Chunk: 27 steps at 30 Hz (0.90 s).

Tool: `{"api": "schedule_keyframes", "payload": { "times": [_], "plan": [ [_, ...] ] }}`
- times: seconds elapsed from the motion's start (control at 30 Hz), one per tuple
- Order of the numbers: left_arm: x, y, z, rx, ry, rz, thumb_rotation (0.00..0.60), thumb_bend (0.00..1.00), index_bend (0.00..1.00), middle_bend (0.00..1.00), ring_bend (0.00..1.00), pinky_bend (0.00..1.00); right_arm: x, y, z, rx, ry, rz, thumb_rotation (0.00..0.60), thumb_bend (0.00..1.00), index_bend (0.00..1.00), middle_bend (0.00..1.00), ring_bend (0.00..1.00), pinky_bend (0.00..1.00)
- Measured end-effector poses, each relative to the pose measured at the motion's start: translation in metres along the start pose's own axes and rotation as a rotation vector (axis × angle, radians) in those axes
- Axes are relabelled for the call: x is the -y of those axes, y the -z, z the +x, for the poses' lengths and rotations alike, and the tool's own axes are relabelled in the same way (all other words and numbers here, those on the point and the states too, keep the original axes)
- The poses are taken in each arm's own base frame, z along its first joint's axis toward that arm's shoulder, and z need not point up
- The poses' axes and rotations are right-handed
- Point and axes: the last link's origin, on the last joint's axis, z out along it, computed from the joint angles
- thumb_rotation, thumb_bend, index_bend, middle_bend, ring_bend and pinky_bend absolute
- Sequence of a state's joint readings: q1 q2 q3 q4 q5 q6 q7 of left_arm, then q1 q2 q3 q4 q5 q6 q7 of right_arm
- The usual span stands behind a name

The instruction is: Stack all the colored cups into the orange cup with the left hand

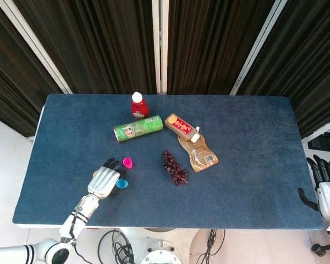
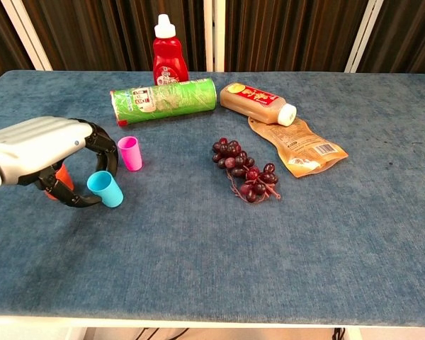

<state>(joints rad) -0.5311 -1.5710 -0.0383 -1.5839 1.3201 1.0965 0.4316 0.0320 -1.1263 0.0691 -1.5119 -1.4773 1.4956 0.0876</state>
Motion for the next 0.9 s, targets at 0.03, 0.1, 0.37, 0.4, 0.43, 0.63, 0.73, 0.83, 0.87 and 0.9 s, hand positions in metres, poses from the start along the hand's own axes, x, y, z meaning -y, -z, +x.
{"api": "schedule_keyframes", "payload": {
  "times": [0.03, 0.1, 0.37, 0.4, 0.43, 0.63, 0.73, 0.83, 0.87, 0.9],
  "plan": [
    [-0.001, 0.000, 0.001, -0.004, 0.001, -0.002, 0.600, 0.27, 0.49, 0.50, 0.16, 0.15, 0.000, 0.000, 0.000, -0.001, 0.000, 0.001, 0.600, 0.30, 0.00, 0.00, 0.00, 0.00],
    [-0.002, 0.002, 0.005, -0.014, 0.006, -0.006, 0.600, 0.27, 0.49, 0.50, 0.16, 0.15, 0.001, 0.000, 0.001, -0.002, 0.000, 0.003, 0.600, 0.30, 0.00, 0.00, 0.00, 0.00],
    [0.002, 0.012, 0.044, -0.104, 0.003, 0.016, 0.600, 0.27, 0.50, 0.51, 0.16, 0.15, 0.004, -0.001, 0.002, -0.003, 0.003, 0.010, 0.600, 0.30, 0.00, 0.00, 0.00, 0.00],
    [0.005, 0.013, 0.048, -0.107, -0.003, 0.027, 0.600, 0.27, 0.50, 0.51, 0.16, 0.15, 0.004, -0.001, 0.002, -0.004, 0.003, 0.010, 0.600, 0.30, 0.00, 0.00, 0.00, 0.00],
    [0.008, 0.015, 0.052, -0.107, -0.009, 0.040, 0.600, 0.27, 0.50, 0.51, 0.16, 0.15, 0.004, -0.001, 0.002, -0.004, 0.003, 0.010, 0.600, 0.30, 0.00, 0.00, 0.00, 0.00],
    [0.032, 0.026, 0.059, -0.058, -0.037, 0.138, 0.600, 0.28, 0.51, 0.51, 0.17, 0.15, 0.005, -0.001, 0.001, 0.006, -0.007, 0.014, 0.600, 0.30, 0.00, 0.00, 0.00, 0.00],
    [0.039, 0.031, 0.054, -0.031, -0.039, 0.164, 0.600, 0.28, 0.51, 0.51, 0.17, 0.15, 0.005, 0.000, 0.002, 0.005, -0.002, 0.015, 0.600, 0.30, 0.00, 0.00, 0.00, 0.00],
    [0.043, 0.034, 0.052, -0.019, -0.031, 0.177, 0.600, 0.28, 0.51, 0.51, 0.17, 0.15, 0.006, -0.001, 0.002, 0.005, 0.001, 0.016, 0.600, 0.30, 0.00, 0.00, 0.00, 0.00],
    [0.043, 0.035, 0.051, -0.015, -0.030, 0.177, 0.600, 0.28, 0.51, 0.51, 0.17, 0.15, 0.006, -0.001, 0.002, 0.004, 0.002, 0.016, 0.600, 0.30, 0.00, 0.00, 0.00, 0.00],
    [0.043, 0.035, 0.051, -0.014, -0.030, 0.175, 0.600, 0.28, 0.51, 0.51, 0.17, 0.15, 0.007, -0.001, 0.001, 0.005, 0.003, 0.016, 0.600, 0.30, 0.00, 0.00, 0.00, 0.00]
  ]
}}
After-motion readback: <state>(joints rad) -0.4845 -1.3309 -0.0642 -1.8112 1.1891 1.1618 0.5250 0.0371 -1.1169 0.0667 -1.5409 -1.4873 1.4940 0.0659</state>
